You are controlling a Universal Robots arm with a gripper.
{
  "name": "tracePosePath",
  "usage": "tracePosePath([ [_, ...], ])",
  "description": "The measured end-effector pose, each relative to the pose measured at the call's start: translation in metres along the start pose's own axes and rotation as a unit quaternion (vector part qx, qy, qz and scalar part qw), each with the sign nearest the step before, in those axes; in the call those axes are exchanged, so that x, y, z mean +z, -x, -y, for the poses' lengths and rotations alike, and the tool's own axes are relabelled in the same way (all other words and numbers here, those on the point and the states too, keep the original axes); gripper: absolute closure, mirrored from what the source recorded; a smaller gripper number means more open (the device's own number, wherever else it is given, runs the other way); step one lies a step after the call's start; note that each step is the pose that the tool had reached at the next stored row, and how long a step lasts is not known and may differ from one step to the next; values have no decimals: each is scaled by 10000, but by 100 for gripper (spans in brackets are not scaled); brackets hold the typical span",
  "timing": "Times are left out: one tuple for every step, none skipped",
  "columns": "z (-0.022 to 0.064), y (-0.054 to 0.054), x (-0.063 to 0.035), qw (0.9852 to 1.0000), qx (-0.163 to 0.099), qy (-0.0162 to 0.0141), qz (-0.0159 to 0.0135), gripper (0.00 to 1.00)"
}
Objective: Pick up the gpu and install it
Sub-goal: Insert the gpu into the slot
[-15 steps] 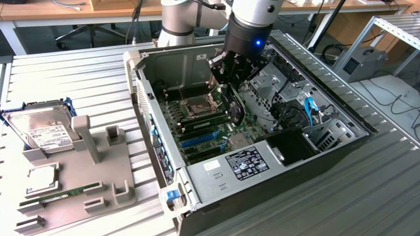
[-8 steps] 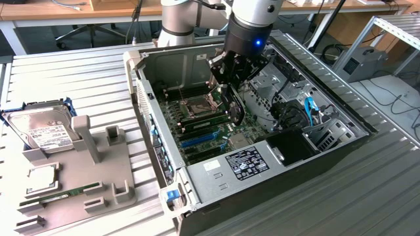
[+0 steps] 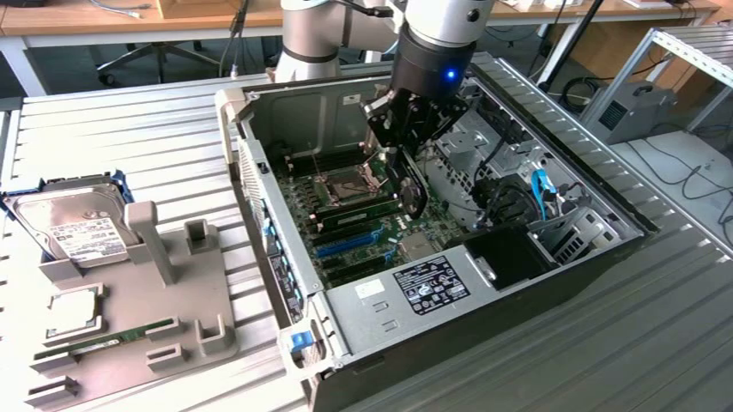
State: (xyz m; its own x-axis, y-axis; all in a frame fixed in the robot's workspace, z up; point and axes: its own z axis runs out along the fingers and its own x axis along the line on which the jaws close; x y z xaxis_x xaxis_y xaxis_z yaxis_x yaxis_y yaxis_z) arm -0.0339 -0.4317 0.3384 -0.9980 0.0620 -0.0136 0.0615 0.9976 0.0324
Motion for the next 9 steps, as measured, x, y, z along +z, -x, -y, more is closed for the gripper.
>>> tracePosePath([
  [0,0,0,10000,-33,1,-1,74],
  [0,0,0,10000,-70,1,-2,74],
  [0,0,0,9999,-104,1,-3,74],
  [0,0,0,9999,-143,2,-5,74],
  [0,0,0,9997,-231,3,-7,74],
  [0,0,0,9996,-287,4,-9,74],
  [0,0,0,9994,-348,5,-11,74],
  [-1,0,0,9991,-415,6,-13,74],
  [-1,0,0,9990,-456,7,-15,74],
])
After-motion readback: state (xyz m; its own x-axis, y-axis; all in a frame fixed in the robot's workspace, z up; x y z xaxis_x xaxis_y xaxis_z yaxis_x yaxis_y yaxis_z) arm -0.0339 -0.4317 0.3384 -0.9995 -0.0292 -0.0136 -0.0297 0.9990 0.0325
